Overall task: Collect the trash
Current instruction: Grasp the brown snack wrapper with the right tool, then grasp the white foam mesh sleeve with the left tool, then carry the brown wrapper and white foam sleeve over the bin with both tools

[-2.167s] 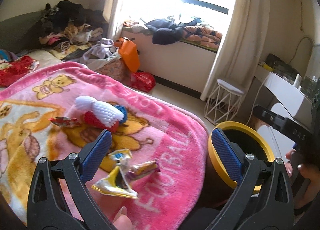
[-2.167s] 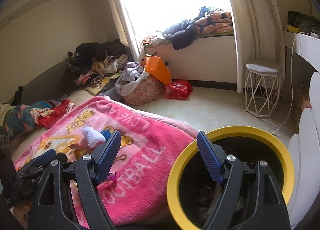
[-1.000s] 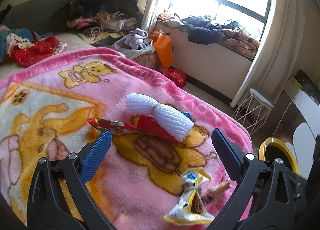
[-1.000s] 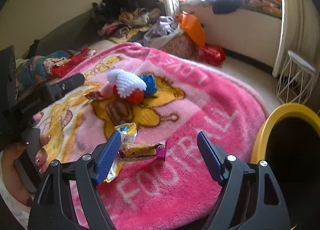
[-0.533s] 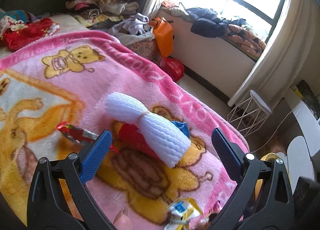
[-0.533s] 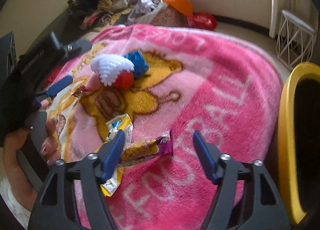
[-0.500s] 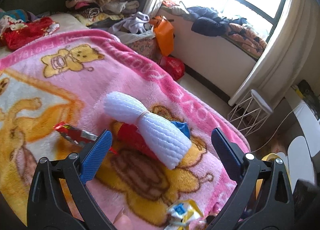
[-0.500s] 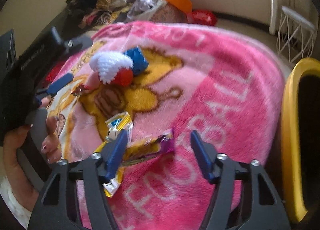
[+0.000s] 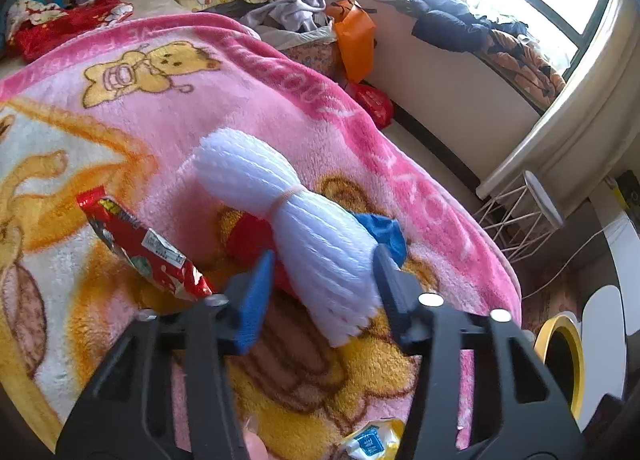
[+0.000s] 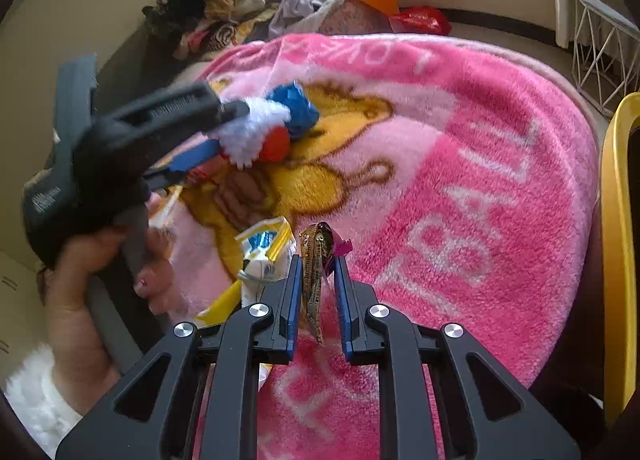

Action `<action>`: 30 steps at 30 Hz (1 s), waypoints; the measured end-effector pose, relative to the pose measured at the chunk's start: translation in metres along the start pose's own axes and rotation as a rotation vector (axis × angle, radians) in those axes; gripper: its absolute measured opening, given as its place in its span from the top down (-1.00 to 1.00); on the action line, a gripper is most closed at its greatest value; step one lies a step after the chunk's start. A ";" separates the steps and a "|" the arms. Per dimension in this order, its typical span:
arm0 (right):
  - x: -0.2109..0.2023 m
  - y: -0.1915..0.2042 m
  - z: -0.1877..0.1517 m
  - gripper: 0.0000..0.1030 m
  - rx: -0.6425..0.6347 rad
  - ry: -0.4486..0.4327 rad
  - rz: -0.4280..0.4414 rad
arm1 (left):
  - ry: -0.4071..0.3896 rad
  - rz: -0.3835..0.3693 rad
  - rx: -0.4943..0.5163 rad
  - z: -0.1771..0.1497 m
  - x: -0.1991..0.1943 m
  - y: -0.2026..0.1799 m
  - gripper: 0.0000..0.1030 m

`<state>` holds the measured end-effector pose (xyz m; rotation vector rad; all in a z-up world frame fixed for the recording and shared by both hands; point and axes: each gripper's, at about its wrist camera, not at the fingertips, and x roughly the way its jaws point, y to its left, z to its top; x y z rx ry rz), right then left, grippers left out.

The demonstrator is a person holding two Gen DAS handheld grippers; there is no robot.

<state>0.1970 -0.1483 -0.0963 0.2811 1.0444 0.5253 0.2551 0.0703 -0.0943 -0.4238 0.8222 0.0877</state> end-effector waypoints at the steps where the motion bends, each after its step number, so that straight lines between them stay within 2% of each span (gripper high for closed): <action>1: -0.004 0.000 0.000 0.70 -0.006 -0.011 0.002 | -0.001 -0.003 0.000 -0.001 -0.001 0.000 0.38; 5: -0.016 0.000 0.004 0.70 -0.033 -0.052 0.006 | -0.009 -0.031 0.003 -0.003 -0.011 0.000 0.61; 10: -0.032 0.000 0.005 0.70 -0.070 -0.097 -0.007 | -0.035 -0.082 0.013 -0.005 -0.031 -0.002 0.70; 22: -0.063 -0.003 0.006 0.70 -0.087 -0.181 0.021 | -0.104 -0.173 0.041 -0.021 -0.086 -0.011 0.74; 30: -0.092 -0.009 0.010 0.70 -0.093 -0.259 0.003 | -0.150 -0.223 0.110 -0.031 -0.121 -0.034 0.74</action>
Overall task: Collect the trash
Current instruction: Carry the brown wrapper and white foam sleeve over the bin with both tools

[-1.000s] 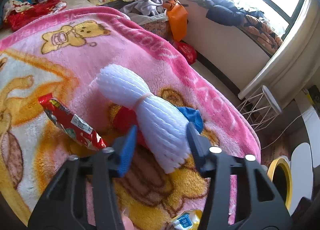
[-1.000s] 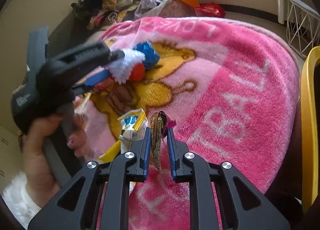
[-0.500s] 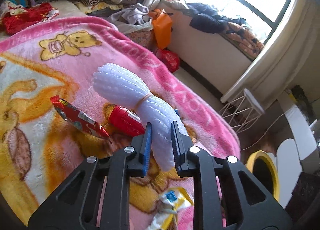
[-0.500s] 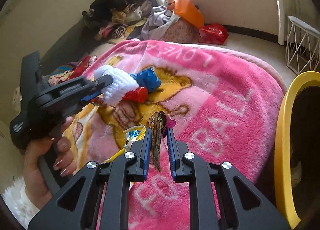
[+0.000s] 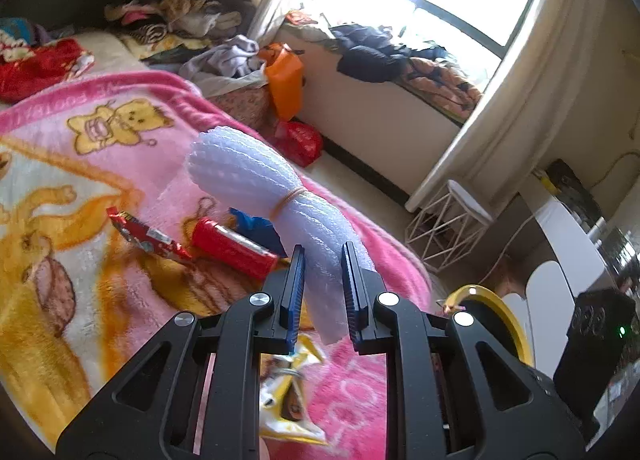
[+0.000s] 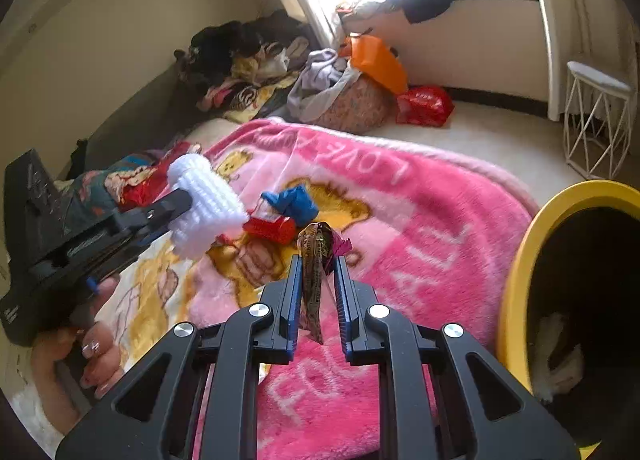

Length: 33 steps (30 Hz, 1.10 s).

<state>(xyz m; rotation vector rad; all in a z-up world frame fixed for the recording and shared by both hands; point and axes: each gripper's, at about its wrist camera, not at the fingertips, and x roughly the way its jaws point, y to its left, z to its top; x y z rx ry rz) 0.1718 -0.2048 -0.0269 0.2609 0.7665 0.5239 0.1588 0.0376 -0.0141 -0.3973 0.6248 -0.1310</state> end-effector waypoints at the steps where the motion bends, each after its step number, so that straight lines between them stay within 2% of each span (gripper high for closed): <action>1: -0.003 -0.002 0.001 0.70 0.005 -0.008 -0.002 | -0.003 -0.004 0.008 0.000 -0.002 -0.003 0.74; 16: -0.051 -0.038 0.012 0.70 0.078 -0.102 -0.058 | -0.032 -0.060 0.100 -0.008 -0.026 -0.044 0.74; 33: -0.080 -0.075 0.015 0.70 0.129 -0.148 -0.152 | -0.002 -0.135 0.182 -0.023 -0.021 -0.088 0.74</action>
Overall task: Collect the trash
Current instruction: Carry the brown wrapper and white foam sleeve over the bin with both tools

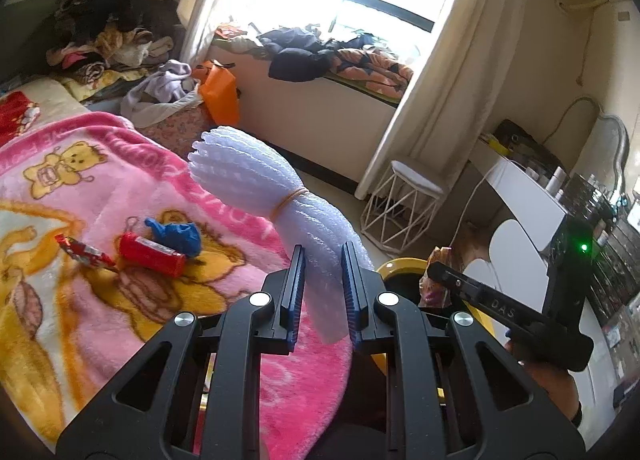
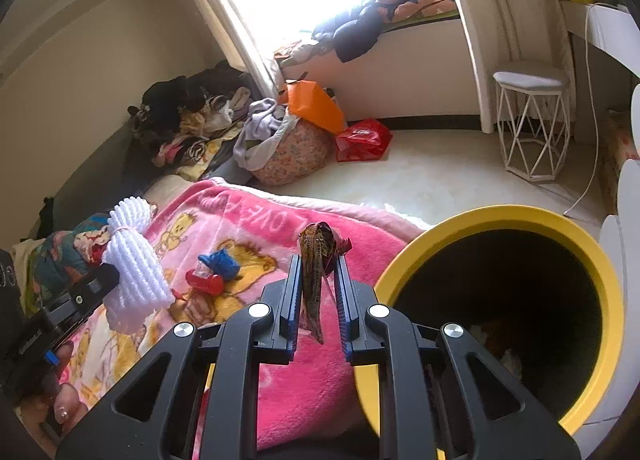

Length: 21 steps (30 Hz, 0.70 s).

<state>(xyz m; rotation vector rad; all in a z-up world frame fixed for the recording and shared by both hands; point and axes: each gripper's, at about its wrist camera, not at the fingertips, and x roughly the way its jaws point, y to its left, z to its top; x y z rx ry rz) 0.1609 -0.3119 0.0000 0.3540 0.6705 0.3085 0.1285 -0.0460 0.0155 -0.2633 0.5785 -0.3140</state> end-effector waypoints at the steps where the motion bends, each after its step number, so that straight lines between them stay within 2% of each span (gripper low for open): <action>1: -0.001 -0.002 0.000 0.70 0.003 -0.003 -0.004 | 0.003 -0.004 0.005 -0.001 0.001 -0.002 0.74; 21: -0.022 -0.050 0.008 0.70 0.086 -0.055 -0.106 | 0.048 -0.092 0.094 -0.016 0.021 -0.054 0.74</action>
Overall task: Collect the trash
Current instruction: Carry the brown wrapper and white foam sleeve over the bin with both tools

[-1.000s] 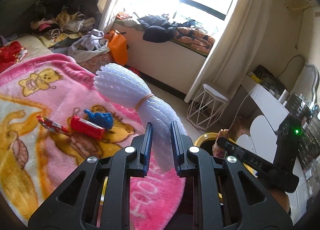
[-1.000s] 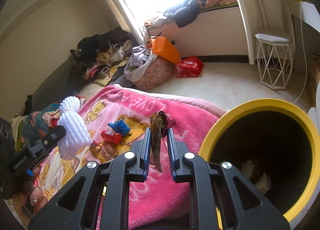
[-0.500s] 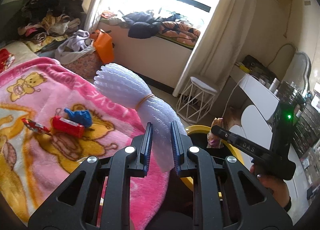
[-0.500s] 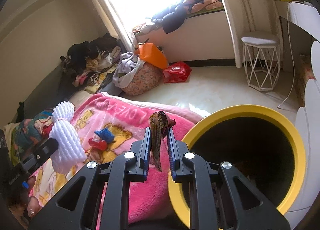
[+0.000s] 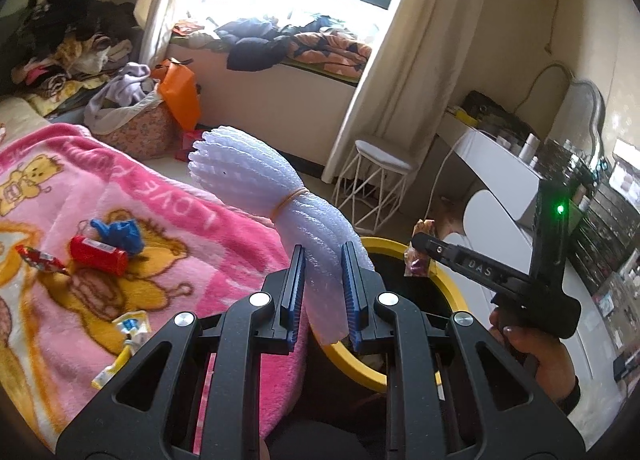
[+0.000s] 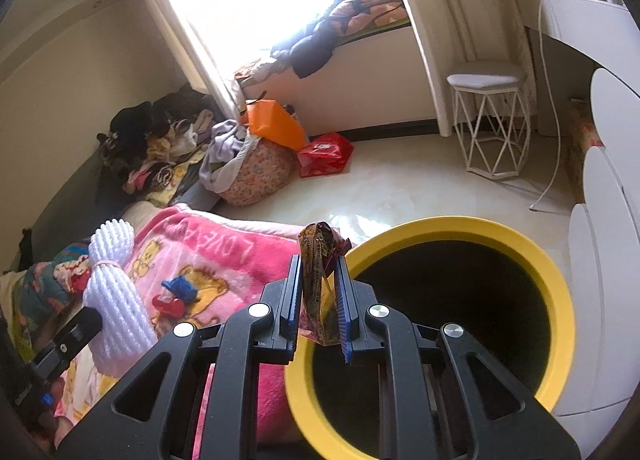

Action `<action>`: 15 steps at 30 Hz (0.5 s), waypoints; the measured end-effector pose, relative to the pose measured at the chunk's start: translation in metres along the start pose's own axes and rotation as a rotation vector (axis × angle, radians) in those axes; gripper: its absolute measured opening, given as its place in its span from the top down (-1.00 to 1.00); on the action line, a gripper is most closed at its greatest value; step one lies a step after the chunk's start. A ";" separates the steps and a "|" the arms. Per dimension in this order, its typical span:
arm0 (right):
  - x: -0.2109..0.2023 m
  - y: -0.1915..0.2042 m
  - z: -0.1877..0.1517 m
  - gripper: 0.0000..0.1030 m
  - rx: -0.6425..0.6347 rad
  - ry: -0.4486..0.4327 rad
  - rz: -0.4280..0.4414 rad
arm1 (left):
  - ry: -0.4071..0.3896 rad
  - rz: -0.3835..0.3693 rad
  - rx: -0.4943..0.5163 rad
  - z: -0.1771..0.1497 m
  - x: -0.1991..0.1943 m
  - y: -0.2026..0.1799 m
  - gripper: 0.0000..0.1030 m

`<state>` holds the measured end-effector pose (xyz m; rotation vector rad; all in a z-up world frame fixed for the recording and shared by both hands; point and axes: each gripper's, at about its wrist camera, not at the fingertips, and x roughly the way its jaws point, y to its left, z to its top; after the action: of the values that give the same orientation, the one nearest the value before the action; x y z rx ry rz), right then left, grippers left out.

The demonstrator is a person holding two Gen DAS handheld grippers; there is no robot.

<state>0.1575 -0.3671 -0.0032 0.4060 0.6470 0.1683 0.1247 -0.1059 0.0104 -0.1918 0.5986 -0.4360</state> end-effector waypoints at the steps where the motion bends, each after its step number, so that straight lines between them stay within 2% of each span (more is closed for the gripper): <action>1: 0.000 -0.002 0.000 0.70 0.003 -0.002 -0.006 | 0.003 -0.004 0.003 -0.001 0.002 -0.003 0.74; 15: 0.000 -0.039 -0.001 0.70 0.057 -0.024 -0.112 | 0.071 -0.083 0.078 -0.020 0.037 -0.044 0.74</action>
<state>0.1585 -0.4021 -0.0201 0.4252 0.6508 0.0383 0.1251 -0.1628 -0.0116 -0.1278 0.6434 -0.5477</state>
